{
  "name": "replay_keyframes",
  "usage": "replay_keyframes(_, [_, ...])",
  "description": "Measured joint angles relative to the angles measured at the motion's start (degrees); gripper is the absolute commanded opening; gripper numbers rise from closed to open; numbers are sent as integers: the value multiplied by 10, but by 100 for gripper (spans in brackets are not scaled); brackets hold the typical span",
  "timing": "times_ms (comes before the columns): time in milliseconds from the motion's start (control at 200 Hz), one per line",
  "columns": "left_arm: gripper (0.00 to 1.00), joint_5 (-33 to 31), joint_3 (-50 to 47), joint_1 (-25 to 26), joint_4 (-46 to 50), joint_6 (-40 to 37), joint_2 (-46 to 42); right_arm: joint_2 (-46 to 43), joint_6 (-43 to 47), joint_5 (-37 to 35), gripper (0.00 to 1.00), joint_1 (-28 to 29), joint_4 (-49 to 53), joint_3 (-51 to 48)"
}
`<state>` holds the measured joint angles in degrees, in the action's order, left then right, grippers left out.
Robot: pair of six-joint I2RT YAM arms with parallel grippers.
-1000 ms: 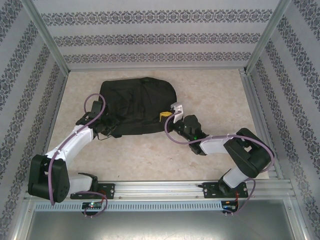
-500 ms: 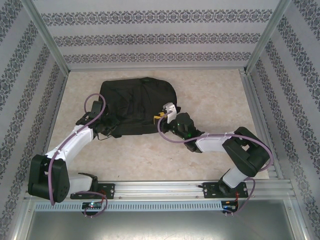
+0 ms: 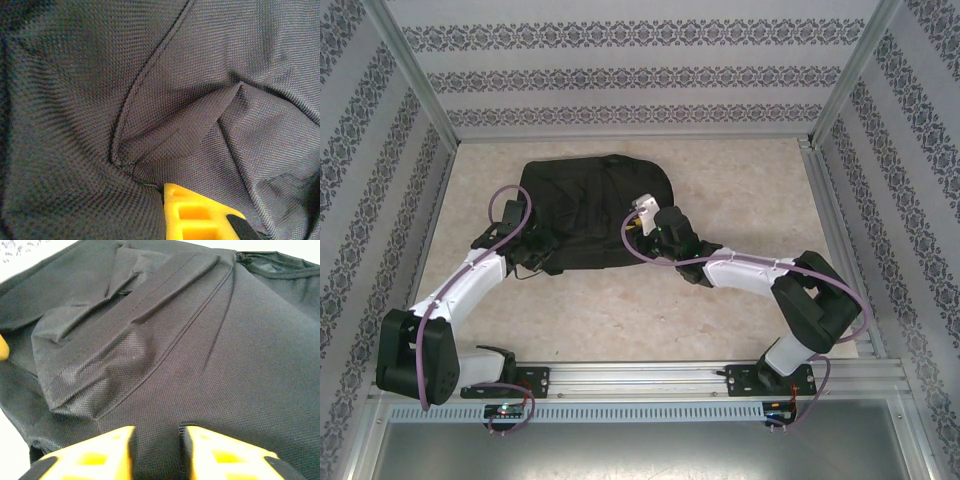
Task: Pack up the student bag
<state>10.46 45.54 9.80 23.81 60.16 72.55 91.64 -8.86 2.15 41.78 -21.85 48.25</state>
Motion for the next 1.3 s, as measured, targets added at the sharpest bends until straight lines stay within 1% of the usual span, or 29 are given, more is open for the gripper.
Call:
replay_keyframes(125, [0,1,5,0,6,-6,4,-20,-4,17,50,-9,95,42])
replay_keyframes(160, [0,2,7,0,7,-9,6,-26,-6,24,52,-15,140,70])
replay_keyframes(205, [0,2,9,0,9,-11,7,-32,-8,30,53,-20,174,98])
replay_keyframes(225, [0,2,9,0,9,-12,7,-35,-9,32,53,-22,194,114])
replay_keyframes(315, [0,3,9,0,10,-16,9,-41,-19,34,48,-29,281,186])
replay_keyframes(385, [0,4,9,0,10,-17,10,-40,-25,38,49,-33,340,235])
replay_keyframes(460, [0,5,10,0,11,-20,12,-40,-35,44,51,-34,386,262])
replay_keyframes(570, [0,5,14,0,14,-26,14,-5,-60,54,51,-34,491,325])
replay_keyframes(670, [0,6,17,0,16,-29,16,43,-77,54,51,-34,561,377])
replay_keyframes(749, [0,8,17,0,16,-30,18,70,-89,54,50,-34,602,397])
replay_keyframes(934, [0,11,17,0,15,-30,23,111,-106,46,47,-33,656,415])
replay_keyframes(1299, [0,12,18,0,15,-30,24,166,-117,36,40,-24,664,419])
